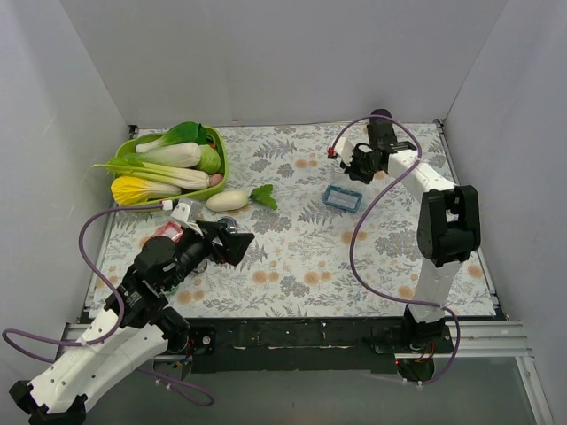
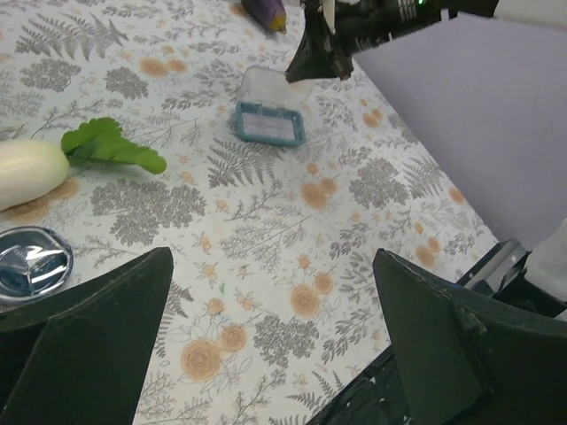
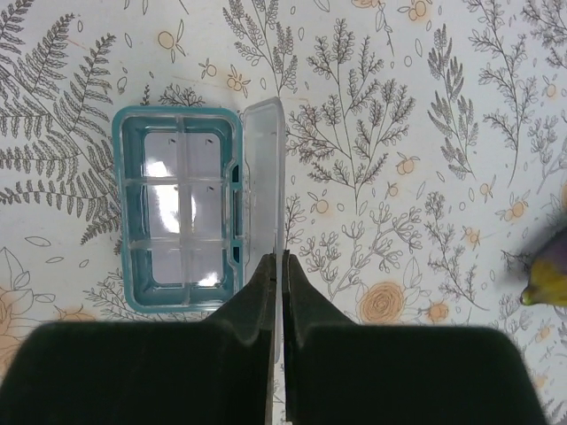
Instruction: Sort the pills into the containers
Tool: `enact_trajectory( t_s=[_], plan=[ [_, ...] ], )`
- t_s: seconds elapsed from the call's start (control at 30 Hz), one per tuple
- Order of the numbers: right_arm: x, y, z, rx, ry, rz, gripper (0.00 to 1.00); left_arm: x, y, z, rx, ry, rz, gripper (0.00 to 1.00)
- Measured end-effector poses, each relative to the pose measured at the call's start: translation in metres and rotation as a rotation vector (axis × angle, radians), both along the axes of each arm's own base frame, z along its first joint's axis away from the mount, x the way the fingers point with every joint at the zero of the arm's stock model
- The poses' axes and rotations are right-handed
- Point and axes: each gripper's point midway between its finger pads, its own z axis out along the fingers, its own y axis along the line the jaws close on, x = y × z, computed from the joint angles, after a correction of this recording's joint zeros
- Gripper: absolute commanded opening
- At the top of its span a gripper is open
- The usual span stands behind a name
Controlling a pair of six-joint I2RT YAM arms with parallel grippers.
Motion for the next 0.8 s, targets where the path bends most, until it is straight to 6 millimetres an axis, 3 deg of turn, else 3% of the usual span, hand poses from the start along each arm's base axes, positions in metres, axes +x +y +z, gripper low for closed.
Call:
enact_trajectory(
  t_s=[0.2, 0.57, 0.67, 0.8],
  plan=[
    [0.003, 0.001, -0.007, 0.016, 0.077, 0.140, 0.06, -0.003, 0.002, -0.020, 0.084, 0.031, -0.016, 0.98],
    [-0.045, 0.022, -0.017, 0.024, 0.126, 0.411, 0.07, -0.006, 0.001, -0.030, 0.125, 0.037, -0.045, 0.98],
    [-0.054, 0.029, -0.015, 0.018, 0.112, 0.454, 0.10, -0.007, 0.000, -0.031, 0.129, 0.036, -0.049, 0.98],
    [-0.072, 0.035, -0.013, 0.012, 0.110, 0.490, 0.23, -0.006, 0.000, -0.032, 0.133, 0.039, -0.050, 0.98]
  ],
)
